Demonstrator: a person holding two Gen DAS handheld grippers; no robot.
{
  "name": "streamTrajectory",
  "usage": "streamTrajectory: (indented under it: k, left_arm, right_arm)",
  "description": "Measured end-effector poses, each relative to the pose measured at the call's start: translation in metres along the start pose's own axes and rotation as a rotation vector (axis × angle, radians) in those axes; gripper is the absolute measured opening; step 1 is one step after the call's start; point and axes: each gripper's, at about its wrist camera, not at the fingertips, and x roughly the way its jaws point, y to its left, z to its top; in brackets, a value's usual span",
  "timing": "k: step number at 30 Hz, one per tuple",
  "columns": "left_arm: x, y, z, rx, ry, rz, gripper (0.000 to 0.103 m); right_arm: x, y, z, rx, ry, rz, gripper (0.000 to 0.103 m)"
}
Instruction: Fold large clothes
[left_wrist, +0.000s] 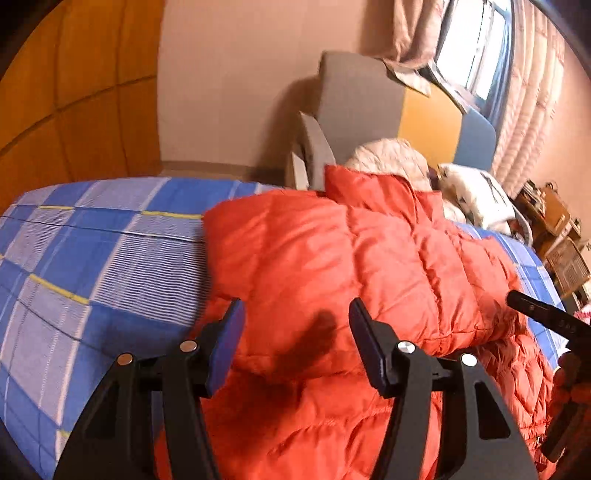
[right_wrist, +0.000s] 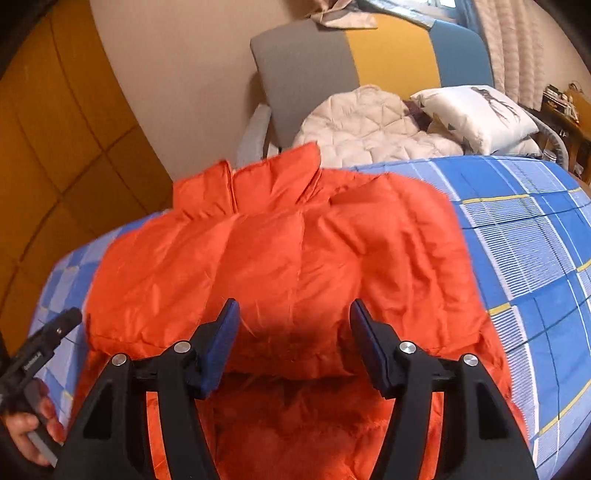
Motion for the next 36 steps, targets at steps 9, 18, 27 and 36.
streamTrajectory:
  k: [9,18,27,36]
  left_arm:
    - [0.043,-0.001,0.001,-0.001,0.088,0.015,0.060]
    - [0.016,0.006,-0.011,0.002,0.071,0.045,0.061]
    - [-0.075,0.042,-0.061,0.038,0.003,-0.040,0.070]
    - [-0.122,0.114,-0.142,-0.061,0.080,-0.082,0.070]
  right_arm:
    - [0.038,-0.003,0.008,-0.012,0.053,-0.089,0.061]
    - [0.026,0.005,0.005,-0.058,0.044,-0.094,0.061]
    - [-0.056,-0.055,-0.050,0.001,0.093,-0.039,0.070]
    - [-0.132,-0.133,-0.143,0.107,0.167,-0.048,0.070]
